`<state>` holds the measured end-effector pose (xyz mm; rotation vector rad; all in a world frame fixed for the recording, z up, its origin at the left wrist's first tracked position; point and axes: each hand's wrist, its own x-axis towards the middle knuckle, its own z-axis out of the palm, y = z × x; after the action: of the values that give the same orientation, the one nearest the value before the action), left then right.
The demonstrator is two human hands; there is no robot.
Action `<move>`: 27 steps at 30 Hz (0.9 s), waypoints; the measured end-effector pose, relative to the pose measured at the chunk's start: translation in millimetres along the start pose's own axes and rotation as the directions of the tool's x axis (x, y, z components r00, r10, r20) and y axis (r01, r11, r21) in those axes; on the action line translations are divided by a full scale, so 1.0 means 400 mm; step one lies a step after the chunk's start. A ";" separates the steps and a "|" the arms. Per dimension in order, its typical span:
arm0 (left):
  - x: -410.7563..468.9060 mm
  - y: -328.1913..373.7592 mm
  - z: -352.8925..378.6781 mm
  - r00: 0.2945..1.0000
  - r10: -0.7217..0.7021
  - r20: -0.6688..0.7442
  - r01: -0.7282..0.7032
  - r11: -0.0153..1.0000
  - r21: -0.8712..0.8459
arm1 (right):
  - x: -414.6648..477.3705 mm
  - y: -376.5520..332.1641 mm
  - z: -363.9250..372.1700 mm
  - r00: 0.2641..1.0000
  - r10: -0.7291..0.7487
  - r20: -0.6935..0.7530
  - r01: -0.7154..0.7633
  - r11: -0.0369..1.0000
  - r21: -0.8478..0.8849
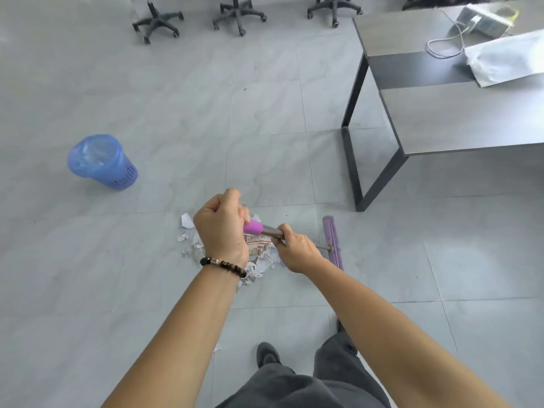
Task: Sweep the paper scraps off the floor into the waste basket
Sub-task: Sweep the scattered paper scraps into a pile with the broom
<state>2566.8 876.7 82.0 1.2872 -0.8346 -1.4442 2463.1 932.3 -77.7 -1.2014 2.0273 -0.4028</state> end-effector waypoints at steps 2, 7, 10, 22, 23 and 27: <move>-0.003 -0.033 -0.021 0.997 -0.009 0.076 0.007 1.000 0.022 | -0.018 0.032 0.003 0.999 0.048 -0.005 -0.048 0.999 0.004; -0.004 -0.107 -0.063 0.992 -0.082 0.099 0.074 0.994 0.079 | -0.016 0.102 0.045 0.991 0.113 0.067 -0.109 0.992 -0.059; 0.019 -0.124 -0.090 0.995 -0.096 0.022 0.093 0.989 0.116 | 0.014 0.088 0.094 0.989 0.083 0.125 -0.076 0.995 -0.064; -0.013 0.069 0.074 0.998 0.058 -0.010 -0.057 0.993 0.102 | 0.039 -0.077 -0.109 0.961 -0.139 0.237 0.209 0.930 -0.302; -0.029 0.086 0.107 0.997 0.079 0.014 -0.080 0.990 0.115 | 0.036 -0.085 -0.147 0.963 -0.136 0.233 0.208 0.924 -0.321; -0.075 0.166 0.190 0.975 0.208 0.081 -0.217 0.967 0.133 | 0.015 -0.126 -0.251 0.958 -0.230 0.169 0.269 0.926 -0.264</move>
<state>2506.0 878.4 168.2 1.2174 -1.1023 -1.2805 2420.0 891.8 18.1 -1.6289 1.8623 -0.1448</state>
